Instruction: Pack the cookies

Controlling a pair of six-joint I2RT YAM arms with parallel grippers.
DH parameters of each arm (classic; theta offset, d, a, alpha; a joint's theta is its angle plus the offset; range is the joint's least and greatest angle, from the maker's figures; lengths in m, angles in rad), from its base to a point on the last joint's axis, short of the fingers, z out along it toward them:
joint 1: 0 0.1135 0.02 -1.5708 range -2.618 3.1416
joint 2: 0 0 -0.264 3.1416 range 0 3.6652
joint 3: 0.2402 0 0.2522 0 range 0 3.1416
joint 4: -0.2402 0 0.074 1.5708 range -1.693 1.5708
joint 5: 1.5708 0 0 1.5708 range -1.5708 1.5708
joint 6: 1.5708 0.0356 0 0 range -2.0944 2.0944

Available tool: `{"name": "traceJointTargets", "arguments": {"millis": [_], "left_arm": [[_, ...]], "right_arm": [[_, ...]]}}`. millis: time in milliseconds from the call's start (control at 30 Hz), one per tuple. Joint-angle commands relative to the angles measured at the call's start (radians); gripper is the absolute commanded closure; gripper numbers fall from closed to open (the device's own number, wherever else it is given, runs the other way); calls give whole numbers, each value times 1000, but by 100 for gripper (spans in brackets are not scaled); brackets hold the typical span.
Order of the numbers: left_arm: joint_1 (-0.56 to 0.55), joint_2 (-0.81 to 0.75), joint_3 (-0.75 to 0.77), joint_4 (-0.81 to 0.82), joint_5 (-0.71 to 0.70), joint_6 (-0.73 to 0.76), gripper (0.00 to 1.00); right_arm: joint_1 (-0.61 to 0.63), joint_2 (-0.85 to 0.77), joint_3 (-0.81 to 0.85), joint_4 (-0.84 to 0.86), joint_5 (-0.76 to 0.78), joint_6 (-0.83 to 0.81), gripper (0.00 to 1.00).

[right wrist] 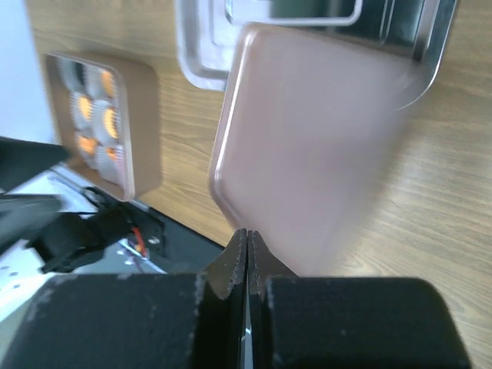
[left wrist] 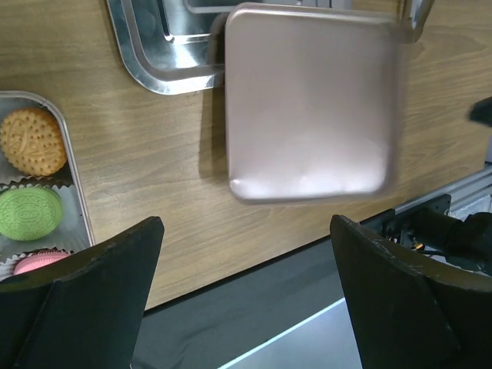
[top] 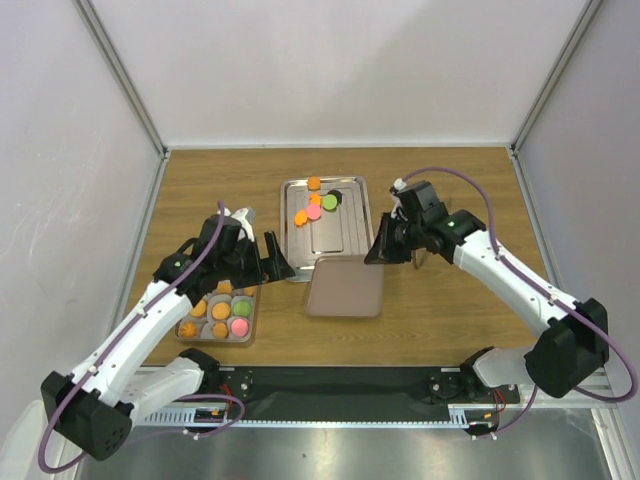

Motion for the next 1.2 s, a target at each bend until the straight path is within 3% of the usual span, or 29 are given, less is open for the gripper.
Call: {"name": "traceJointTargets", "arguments": {"millis": [0, 267, 400, 467, 667, 833, 1167], "left_arm": [[-19, 21, -15, 71, 22, -18, 4], [-48, 72, -24, 151, 27, -55, 3], [-53, 78, -27, 159, 27, -56, 3], [-53, 75, -35, 168, 27, -58, 3], [-54, 83, -35, 168, 31, -53, 3], [-54, 90, -30, 157, 35, -41, 3], [-54, 90, -38, 173, 35, -40, 3]], "right_arm": [[-28, -46, 69, 0, -70, 11, 100], [-28, -63, 54, -73, 18, -35, 99], [-34, -79, -37, -92, 167, -69, 76], [-34, -92, -112, -76, 241, -74, 69], [-39, -45, -245, 65, 310, -78, 68], [-41, 59, -256, 137, 388, -94, 68], [-36, 187, -293, 250, 388, -94, 68]]}}
